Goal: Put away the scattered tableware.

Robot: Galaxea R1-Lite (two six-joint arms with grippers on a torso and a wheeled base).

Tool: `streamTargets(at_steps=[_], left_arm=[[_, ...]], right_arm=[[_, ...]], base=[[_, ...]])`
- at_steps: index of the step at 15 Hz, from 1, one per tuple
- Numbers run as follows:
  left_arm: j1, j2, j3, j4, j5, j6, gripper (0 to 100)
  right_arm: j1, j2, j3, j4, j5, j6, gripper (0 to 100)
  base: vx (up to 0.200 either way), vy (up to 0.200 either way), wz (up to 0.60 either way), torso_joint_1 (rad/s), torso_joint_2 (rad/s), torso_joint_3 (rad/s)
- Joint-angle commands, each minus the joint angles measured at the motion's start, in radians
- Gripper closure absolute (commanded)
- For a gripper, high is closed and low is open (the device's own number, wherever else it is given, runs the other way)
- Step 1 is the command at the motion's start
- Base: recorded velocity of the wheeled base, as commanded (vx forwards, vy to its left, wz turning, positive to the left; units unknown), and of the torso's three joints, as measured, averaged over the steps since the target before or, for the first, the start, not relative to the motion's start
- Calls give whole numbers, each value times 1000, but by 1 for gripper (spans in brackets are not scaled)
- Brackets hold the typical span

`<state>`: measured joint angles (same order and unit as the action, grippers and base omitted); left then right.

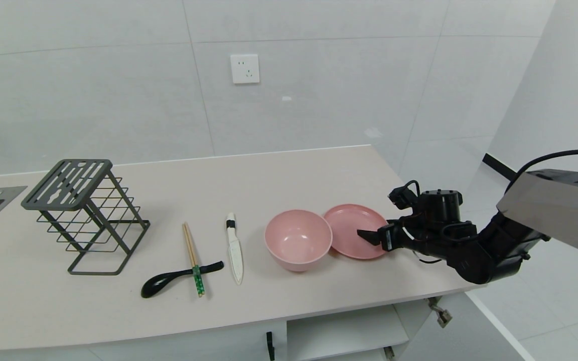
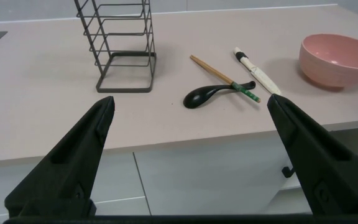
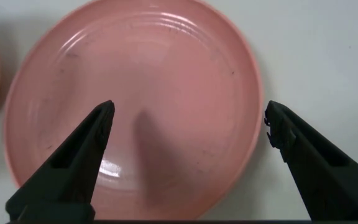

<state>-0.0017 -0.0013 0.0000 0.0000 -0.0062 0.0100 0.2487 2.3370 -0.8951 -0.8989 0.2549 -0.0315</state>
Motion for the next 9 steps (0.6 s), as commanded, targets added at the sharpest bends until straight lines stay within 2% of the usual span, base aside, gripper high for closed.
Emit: streamTargets(at_steps=[1,5,6,9], left_arm=[[0,1,0,0,0,2,0],[0,1,0,0,-1,4,0],[0,1,0,0,-1,4,0],[0,1,0,0,-1,4,0]], right_arm=[[7,-1,13,-3,1,-1,0],[37,7,16,-3,0,-1,0],[32,16,10,-2,-8,-1,100],[11,30,10,5,-62,1,100]], base=[[0,0,0,0,0,0],[0,0,0,0,0,0],[0,0,0,0,0,0],[0,0,0,0,0,0]])
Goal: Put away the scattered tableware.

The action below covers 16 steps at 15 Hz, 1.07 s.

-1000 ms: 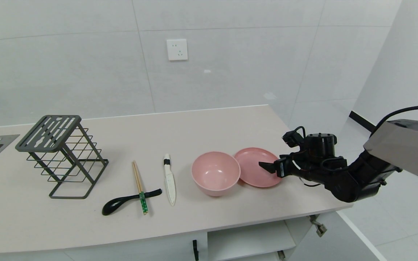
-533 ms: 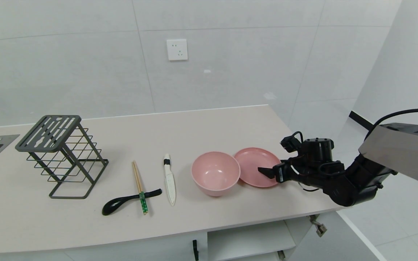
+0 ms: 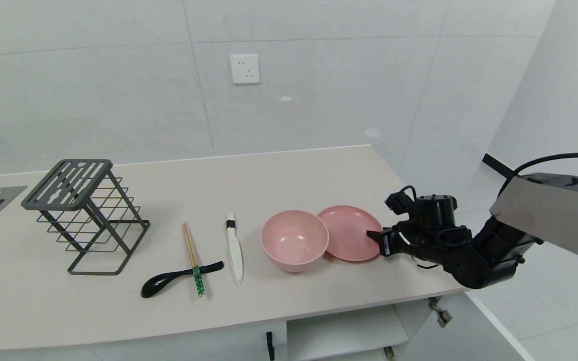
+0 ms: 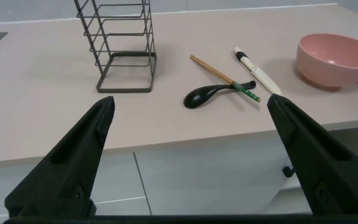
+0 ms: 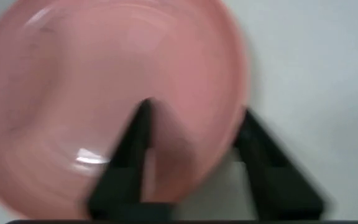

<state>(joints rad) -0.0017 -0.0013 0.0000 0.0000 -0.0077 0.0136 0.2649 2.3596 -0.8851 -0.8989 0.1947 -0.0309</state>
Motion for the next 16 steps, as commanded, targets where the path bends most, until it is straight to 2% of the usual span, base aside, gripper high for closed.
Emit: streamTargets(at_steps=[1,3,4,9,11,12,13,14,15,16], left_arm=[[0,1,0,0,0,0,0],[0,1,0,0,2,-1,0],[0,1,0,0,2,-12,0],[0,1,0,0,0,-9,0],[0,1,0,0,-11,3,0],[2,1,0,-6,-44,29,0],[0,1,0,-54,-64,58,0],[0,1,0,-156,-64,71,0],[0,1,0,-218,-64,80,0],[2,1,0,-222,-63,77,0]], right_arm=[[-10,7,2,3,-1,-1,100],[-13,6,3,0,-4,-1,100],[-13,3,2,-5,-4,-3,100],[-32,-121,25,-20,-8,-12,100],[-33,-166,121,-135,-21,-23,100],[-32,-184,178,-189,-21,-23,100],[-32,-201,222,-232,-20,-23,100],[-33,-220,262,-265,-20,-20,100],[-35,-241,298,-288,-20,-15,100],[-33,-264,321,-295,-20,-15,100]], base=[[0,0,0,0,0,0],[0,0,0,0,0,0],[0,0,0,0,0,0],[0,0,0,0,0,0],[0,0,0,0,0,0],[0,0,0,0,0,0],[0,0,0,0,0,0],[0,0,0,0,0,0],[0,0,0,0,0,0],[0,0,0,0,0,0]])
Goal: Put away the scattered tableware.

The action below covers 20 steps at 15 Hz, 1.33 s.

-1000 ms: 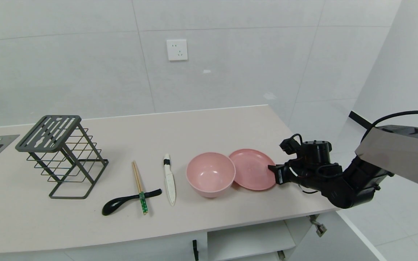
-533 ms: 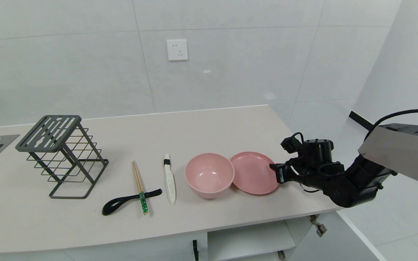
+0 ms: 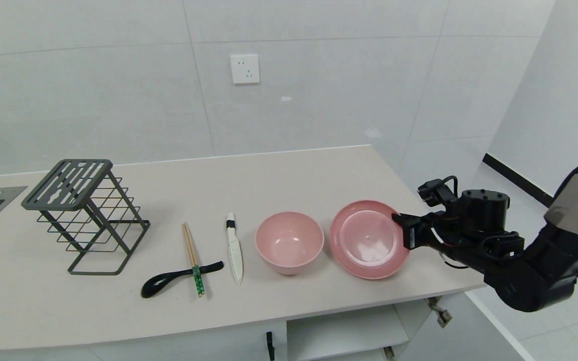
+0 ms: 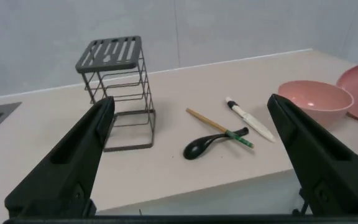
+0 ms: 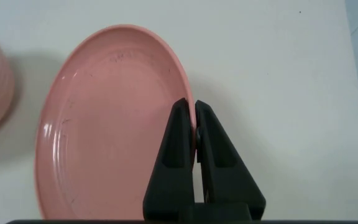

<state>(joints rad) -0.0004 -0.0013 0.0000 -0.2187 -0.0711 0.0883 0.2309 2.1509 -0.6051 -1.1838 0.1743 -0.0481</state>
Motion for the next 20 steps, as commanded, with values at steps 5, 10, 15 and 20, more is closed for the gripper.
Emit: streamTargets(at_steps=[5,10,15,20], left_arm=[[-1,107,-104,22,-230,-4,0],[-23,426,-206,13,-469,10,0],[-24,672,-206,-14,-543,11,0],[-29,1018,-196,-335,-543,93,0]], right_arm=[[4,-335,217,-10,7,-1,100],[4,-579,364,-8,8,2,100],[1,-761,452,-3,8,7,100],[-11,-835,482,-10,11,10,100]], base=[[0,0,0,0,0,0],[0,0,0,0,0,0],[0,0,0,0,0,0],[0,0,0,0,0,0]])
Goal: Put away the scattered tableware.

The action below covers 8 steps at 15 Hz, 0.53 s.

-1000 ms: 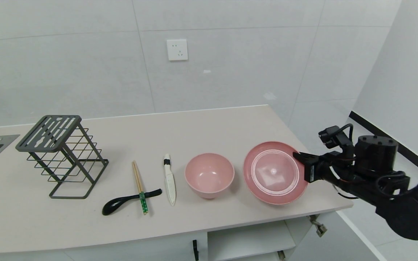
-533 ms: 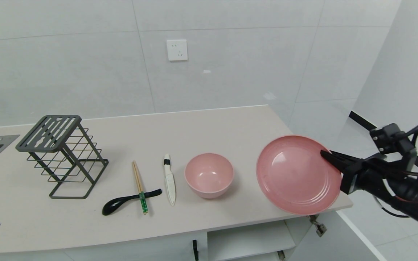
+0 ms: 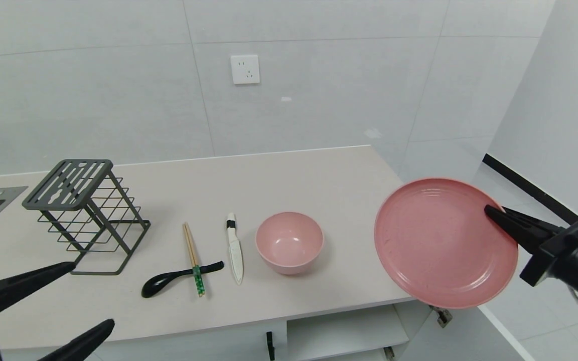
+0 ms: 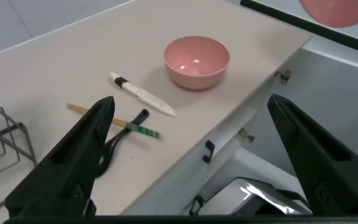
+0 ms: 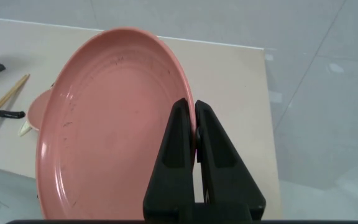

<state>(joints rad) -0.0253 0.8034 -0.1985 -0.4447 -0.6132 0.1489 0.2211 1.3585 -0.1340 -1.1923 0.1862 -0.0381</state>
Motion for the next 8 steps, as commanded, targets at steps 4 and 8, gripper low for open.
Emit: streamTargets(at_steps=[4,8], left_arm=[[-105,438,-10,-270,-16,23,0],[-205,757,-91,-448,-20,-52,0]], right_arm=[[-16,-78,44,-4,45,-9,100],[-16,-64,31,-89,49,-14,100]], base=[[0,0,0,0,0,0],[0,0,0,0,0,0]])
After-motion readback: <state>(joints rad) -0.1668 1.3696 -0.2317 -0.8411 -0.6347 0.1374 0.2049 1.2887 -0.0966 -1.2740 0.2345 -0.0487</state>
